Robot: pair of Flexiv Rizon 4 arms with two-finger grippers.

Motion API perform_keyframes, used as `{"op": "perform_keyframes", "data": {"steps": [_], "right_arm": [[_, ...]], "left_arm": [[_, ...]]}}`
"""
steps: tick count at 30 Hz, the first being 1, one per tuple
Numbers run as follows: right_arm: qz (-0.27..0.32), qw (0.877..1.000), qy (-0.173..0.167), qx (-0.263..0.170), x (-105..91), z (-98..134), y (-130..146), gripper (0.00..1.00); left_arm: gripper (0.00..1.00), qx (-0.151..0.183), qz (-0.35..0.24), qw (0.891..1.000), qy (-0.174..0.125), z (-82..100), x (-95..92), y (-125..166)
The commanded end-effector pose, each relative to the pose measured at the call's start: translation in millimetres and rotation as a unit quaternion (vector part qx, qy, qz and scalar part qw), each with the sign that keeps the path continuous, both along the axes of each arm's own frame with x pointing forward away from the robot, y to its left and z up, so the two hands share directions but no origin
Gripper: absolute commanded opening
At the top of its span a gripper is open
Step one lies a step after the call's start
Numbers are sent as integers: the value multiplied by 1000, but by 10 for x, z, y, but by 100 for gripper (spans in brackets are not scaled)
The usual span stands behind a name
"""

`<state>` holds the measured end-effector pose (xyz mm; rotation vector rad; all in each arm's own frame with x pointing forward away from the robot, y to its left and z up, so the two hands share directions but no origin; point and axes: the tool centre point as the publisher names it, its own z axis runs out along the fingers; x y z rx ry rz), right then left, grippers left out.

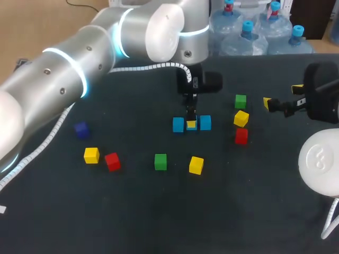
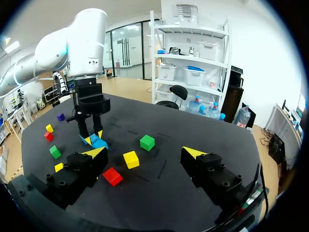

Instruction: Place the blue cubes, place green cubes on the blue cubes, place the yellow cubes on the green cubes, then place the red cubes on the yellow cubes, and place purple cube on the red cubes.

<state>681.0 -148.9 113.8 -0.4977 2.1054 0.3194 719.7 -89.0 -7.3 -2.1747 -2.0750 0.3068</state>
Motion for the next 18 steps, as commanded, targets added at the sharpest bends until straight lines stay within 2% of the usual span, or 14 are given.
{"op": "perform_keyframes", "data": {"steps": [1, 7, 8, 9, 13, 18], "right_arm": [[1, 1000, 1, 1, -1, 5, -12, 100], [1, 1000, 1, 1, -1, 5, -12, 100], [1, 1000, 1, 1, -1, 5, -12, 100], [1, 1000, 1, 1, -1, 5, -12, 100], [1, 1000, 1, 1, -1, 5, -12, 100], [1, 1000, 1, 1, -1, 5, -12, 100]], "left_arm": [[0, -2, 1, 1000, 0, -80, 3, 23], [0, -3, -5, 1000, 2, -85, 8, 14], [31, -6, -8, 1000, 10, -87, 6, 8], [100, -5, -6, 1000, 8, -88, 5, 5], [100, -6, -8, 1000, 6, -81, -6, -1], [100, -26, -9, 1000, -5, -5, -22, -7]]}}
